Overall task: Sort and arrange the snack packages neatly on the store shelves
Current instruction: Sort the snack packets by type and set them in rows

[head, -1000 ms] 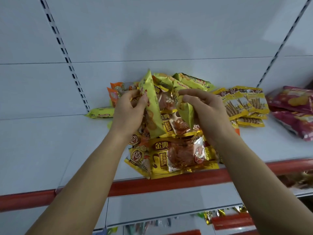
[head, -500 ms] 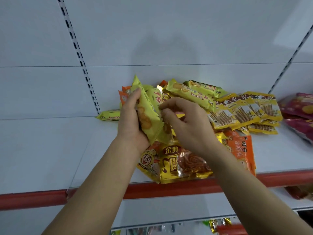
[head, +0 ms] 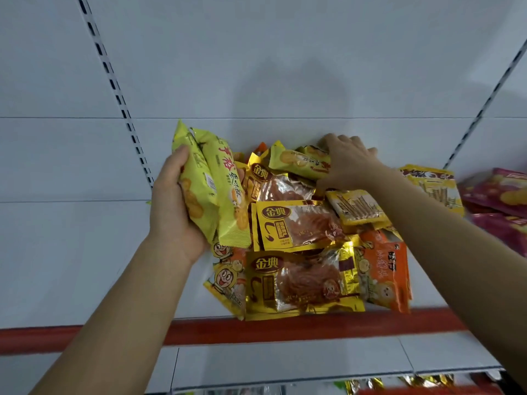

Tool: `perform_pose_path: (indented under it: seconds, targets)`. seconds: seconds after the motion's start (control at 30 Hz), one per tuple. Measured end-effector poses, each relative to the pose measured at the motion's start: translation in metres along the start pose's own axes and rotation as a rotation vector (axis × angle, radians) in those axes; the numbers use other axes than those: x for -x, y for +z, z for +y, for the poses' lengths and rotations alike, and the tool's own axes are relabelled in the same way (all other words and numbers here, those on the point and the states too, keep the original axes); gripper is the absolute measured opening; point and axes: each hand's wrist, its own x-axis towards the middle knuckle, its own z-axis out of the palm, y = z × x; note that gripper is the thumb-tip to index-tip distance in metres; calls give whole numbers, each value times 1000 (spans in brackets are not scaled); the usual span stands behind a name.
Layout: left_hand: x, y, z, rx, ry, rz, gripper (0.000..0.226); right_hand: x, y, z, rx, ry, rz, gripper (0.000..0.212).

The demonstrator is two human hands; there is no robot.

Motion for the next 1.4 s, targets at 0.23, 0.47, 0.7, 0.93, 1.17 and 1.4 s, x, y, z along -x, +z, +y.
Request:
perform_pose_path:
  seconds: [0.23,0.47,0.7,0.93,1.17,1.4]
  targets:
    - [-10,-5,-10,1,-41,60,55,-8,2,5,50,-55,91,89]
    - [-13,-15,-2,3,-38,148,51,2,-36,-40,-133,-264,373,81]
    - [-2,-69,37,27,-7,293,45,15,-41,-149,-119,-455,236,95]
    - [24,-181,114,9,68,458,45,-2,-19,-288,-303,-544,-69,76]
    - [36,-313,232,-93,87,542,45,-30,42,-448,-404,-500,-260,79]
    - [37,-432,350,-34,83,510,52,-59,84,-604,-447,-378,-347,81]
